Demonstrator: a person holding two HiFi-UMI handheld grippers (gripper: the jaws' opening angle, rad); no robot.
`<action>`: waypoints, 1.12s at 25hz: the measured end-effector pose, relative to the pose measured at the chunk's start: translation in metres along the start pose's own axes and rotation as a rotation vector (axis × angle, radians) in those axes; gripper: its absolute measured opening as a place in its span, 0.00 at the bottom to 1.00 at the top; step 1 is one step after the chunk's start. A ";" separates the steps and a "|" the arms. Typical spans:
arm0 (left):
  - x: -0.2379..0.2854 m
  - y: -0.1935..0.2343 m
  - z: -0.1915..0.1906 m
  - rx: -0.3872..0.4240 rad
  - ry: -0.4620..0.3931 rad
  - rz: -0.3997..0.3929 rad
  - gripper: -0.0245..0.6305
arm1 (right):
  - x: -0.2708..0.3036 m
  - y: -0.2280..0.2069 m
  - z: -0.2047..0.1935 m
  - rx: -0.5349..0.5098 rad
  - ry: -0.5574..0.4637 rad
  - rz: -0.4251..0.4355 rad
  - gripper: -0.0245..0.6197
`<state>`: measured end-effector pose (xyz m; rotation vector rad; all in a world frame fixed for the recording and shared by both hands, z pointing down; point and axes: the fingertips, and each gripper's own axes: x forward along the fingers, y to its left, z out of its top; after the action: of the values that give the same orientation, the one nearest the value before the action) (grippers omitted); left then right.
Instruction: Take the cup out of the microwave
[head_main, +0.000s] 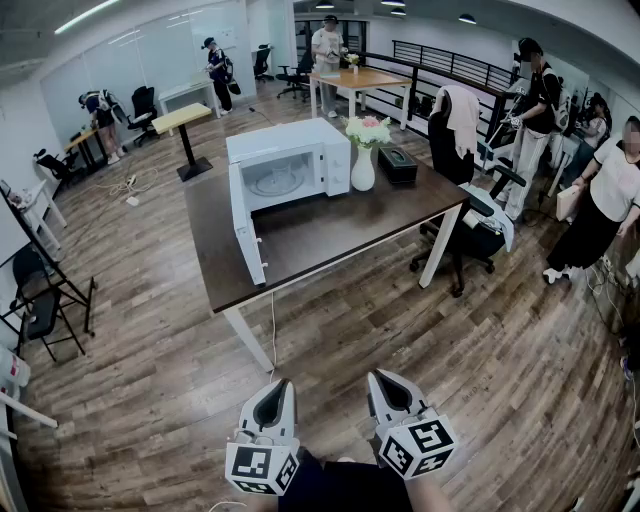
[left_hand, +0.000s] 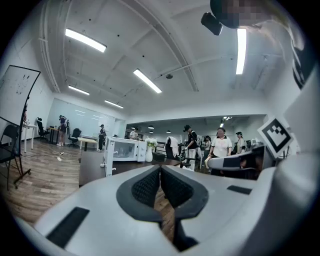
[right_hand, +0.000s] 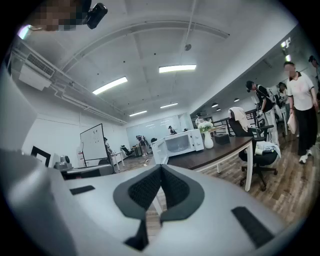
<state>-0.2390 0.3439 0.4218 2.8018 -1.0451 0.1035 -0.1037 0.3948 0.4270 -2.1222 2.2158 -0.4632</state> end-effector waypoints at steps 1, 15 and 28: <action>0.000 0.000 0.000 0.005 0.003 -0.001 0.05 | 0.000 0.000 -0.001 0.006 0.001 0.000 0.03; -0.005 -0.009 -0.004 0.021 0.012 0.002 0.05 | -0.003 -0.003 -0.012 0.011 0.048 -0.024 0.03; 0.003 -0.011 -0.011 0.001 0.048 0.020 0.05 | 0.002 -0.002 -0.016 0.025 0.082 0.006 0.03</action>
<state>-0.2295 0.3524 0.4321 2.7753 -1.0621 0.1725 -0.1061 0.3954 0.4431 -2.1215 2.2449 -0.5854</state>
